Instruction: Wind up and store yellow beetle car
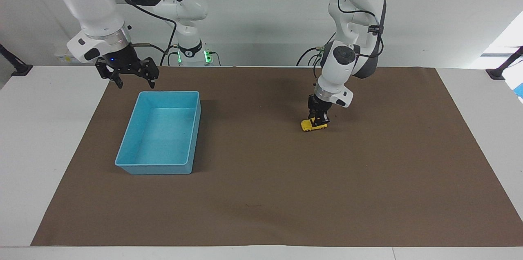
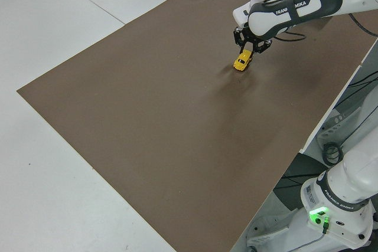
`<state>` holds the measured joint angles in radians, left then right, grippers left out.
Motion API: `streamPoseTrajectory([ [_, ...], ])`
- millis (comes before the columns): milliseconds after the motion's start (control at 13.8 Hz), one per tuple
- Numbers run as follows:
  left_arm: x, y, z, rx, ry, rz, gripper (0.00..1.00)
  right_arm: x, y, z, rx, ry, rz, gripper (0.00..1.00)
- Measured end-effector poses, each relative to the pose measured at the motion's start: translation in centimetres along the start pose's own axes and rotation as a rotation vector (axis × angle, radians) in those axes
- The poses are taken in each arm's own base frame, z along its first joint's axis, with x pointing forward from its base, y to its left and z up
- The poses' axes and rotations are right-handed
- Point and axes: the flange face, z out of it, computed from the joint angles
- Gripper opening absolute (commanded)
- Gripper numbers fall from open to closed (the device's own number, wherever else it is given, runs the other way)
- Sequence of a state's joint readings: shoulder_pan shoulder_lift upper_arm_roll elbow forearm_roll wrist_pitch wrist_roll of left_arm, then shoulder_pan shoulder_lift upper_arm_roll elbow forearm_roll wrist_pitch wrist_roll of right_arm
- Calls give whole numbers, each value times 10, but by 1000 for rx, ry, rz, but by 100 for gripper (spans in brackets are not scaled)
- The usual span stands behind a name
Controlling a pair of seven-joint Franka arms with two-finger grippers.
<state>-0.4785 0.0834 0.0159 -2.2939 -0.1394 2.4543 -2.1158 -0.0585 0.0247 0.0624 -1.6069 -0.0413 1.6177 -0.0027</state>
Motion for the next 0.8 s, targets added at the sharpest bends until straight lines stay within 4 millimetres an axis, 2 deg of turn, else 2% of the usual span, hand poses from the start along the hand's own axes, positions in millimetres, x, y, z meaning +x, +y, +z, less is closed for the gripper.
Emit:
streamPoseTrajectory([
  [508,47,13,-5,42,26,23,0,0,0,0,0,0,0,100],
  [798,60,17,-7,53,31,16,0,0,0,0,0,0,0,100],
])
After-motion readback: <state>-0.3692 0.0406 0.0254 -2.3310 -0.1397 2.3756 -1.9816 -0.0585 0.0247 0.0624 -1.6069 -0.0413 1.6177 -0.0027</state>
